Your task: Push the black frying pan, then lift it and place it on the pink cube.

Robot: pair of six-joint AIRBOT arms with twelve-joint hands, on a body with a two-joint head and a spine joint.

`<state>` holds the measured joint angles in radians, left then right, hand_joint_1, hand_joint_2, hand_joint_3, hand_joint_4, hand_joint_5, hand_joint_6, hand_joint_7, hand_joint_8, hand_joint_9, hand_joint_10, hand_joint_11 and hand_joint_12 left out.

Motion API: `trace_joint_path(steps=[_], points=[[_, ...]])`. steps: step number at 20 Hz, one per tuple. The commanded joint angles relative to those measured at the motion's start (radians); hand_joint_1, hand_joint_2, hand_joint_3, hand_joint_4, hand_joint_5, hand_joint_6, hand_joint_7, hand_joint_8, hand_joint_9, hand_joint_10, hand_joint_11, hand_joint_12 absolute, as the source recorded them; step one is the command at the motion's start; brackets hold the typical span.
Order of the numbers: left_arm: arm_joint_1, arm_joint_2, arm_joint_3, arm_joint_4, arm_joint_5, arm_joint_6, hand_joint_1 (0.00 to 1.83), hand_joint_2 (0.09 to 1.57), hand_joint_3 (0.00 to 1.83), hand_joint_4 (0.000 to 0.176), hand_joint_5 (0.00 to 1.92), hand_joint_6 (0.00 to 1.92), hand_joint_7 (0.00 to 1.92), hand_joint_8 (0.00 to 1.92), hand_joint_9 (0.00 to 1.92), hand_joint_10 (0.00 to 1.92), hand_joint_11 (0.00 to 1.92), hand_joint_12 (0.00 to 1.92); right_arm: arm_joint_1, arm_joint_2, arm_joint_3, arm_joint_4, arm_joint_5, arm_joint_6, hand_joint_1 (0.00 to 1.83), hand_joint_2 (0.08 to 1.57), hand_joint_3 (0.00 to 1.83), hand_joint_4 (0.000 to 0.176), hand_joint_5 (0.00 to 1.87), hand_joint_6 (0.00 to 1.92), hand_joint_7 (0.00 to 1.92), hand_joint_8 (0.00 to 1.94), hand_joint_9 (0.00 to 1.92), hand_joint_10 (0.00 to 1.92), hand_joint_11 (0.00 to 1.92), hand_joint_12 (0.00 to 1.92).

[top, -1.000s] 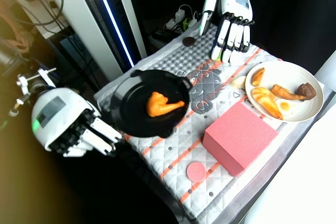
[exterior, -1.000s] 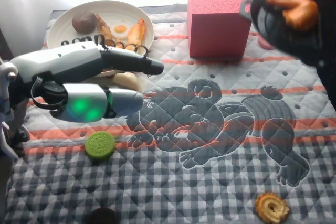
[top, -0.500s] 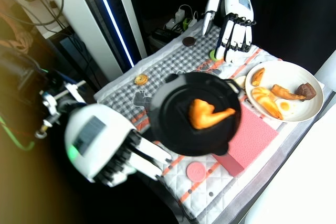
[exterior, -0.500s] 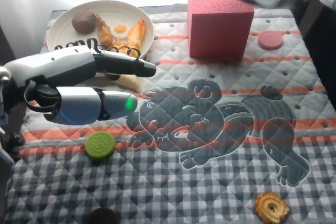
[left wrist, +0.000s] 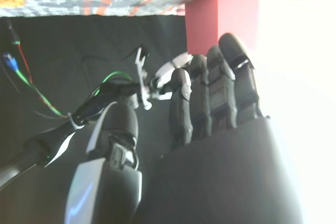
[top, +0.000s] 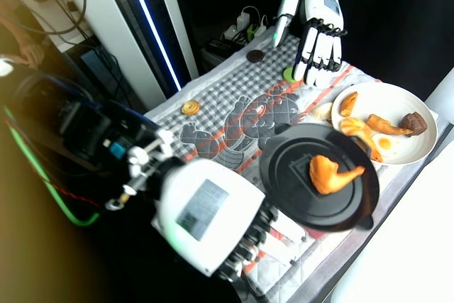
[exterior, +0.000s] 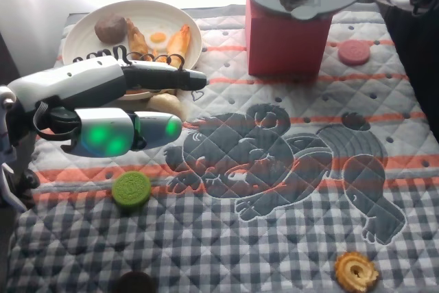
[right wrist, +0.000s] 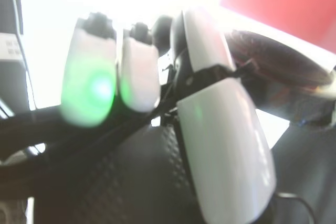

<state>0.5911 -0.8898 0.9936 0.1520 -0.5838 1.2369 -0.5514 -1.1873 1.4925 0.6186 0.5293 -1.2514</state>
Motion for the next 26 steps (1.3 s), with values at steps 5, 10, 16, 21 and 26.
trace_joint_path(steps=[5,10,16,21,26], points=[[0.008,-0.006,0.003,-0.025,-0.142,-0.01,0.39,1.26,0.0,0.051,0.38,0.0,0.3,0.0,0.22,0.0,0.0,0.82,0.02,-0.033,0.026,-0.018,0.068,0.004,1.47,1.33,0.0,0.0,1.35,1.92,1.51,1.94,1.62,1.92,1.64,1.92],[0.023,-0.004,0.003,-0.047,-0.148,-0.013,0.42,1.27,0.0,0.034,0.39,0.0,0.29,0.0,0.21,0.0,0.0,0.83,0.009,-0.014,-0.008,-0.018,0.065,-0.001,1.04,1.48,0.0,0.0,0.44,1.84,0.63,1.73,0.8,1.92,0.9,1.92],[0.031,0.001,0.0,-0.063,-0.152,-0.014,0.45,1.27,0.0,0.033,0.38,0.0,0.31,0.0,0.23,0.0,0.0,0.84,0.005,0.034,-0.115,0.017,0.073,-0.222,0.81,1.26,0.0,0.049,0.0,0.29,0.02,0.26,0.0,0.42,0.0,0.99],[0.038,0.007,-0.005,-0.073,-0.154,-0.015,0.41,1.27,0.0,0.015,0.39,0.0,0.33,0.0,0.27,0.01,0.0,1.01,-0.024,0.136,-0.225,-0.007,0.133,-0.235,0.76,1.2,0.0,0.06,0.0,0.0,0.0,0.0,0.0,0.01,0.0,0.45],[0.051,0.015,-0.009,-0.087,-0.163,-0.015,0.41,1.27,0.0,0.04,0.37,0.0,0.29,0.0,0.23,0.0,0.0,1.02,-0.055,0.218,-0.316,-0.056,0.186,-0.235,0.79,1.15,0.0,0.085,0.0,0.0,0.0,0.0,0.0,0.0,0.0,0.0]])
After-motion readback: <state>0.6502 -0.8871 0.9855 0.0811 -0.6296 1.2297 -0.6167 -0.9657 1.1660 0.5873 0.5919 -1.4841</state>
